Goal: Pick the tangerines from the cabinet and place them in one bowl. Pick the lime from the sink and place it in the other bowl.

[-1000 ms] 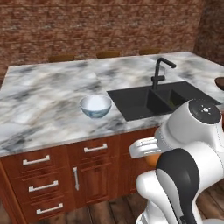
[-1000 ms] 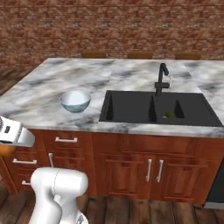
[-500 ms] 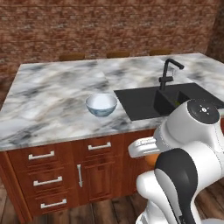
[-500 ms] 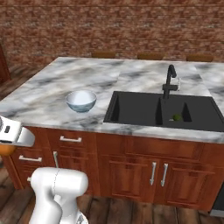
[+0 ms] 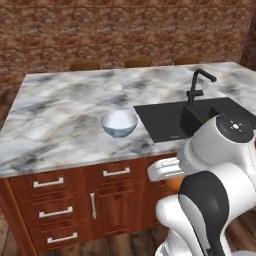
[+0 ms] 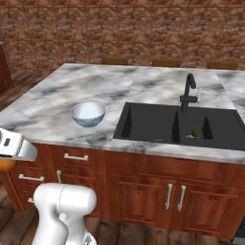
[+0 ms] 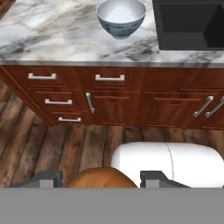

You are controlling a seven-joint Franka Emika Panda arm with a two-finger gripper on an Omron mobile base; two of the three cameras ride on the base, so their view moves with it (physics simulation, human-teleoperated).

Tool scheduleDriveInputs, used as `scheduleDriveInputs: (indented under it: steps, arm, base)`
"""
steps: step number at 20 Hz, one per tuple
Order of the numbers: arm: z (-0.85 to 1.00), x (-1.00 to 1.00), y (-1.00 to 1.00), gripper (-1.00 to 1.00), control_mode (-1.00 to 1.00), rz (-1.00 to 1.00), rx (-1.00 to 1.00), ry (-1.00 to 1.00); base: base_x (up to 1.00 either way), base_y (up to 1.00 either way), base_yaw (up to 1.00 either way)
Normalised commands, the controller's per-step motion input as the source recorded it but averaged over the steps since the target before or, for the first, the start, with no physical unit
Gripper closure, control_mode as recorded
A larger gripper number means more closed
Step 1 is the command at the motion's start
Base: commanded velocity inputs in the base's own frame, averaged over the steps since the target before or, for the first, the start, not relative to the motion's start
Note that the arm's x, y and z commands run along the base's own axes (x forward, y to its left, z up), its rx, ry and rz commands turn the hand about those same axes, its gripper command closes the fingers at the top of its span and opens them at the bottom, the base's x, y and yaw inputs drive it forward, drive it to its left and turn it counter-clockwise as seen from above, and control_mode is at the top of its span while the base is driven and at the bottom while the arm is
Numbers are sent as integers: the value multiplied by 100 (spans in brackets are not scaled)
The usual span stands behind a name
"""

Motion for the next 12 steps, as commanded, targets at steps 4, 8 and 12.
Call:
scheduleDriveInputs:
  steps: [4, 8, 12]
  arm:
    - [0, 0, 0, 100, 100, 0, 0, 0]
    - [0, 0, 0, 100, 100, 0, 0, 0]
    - [0, 0, 0, 100, 100, 0, 0, 0]
  base:
    - [64, -15, 0]
    - [44, -30, 0]
    - [50, -27, 1]
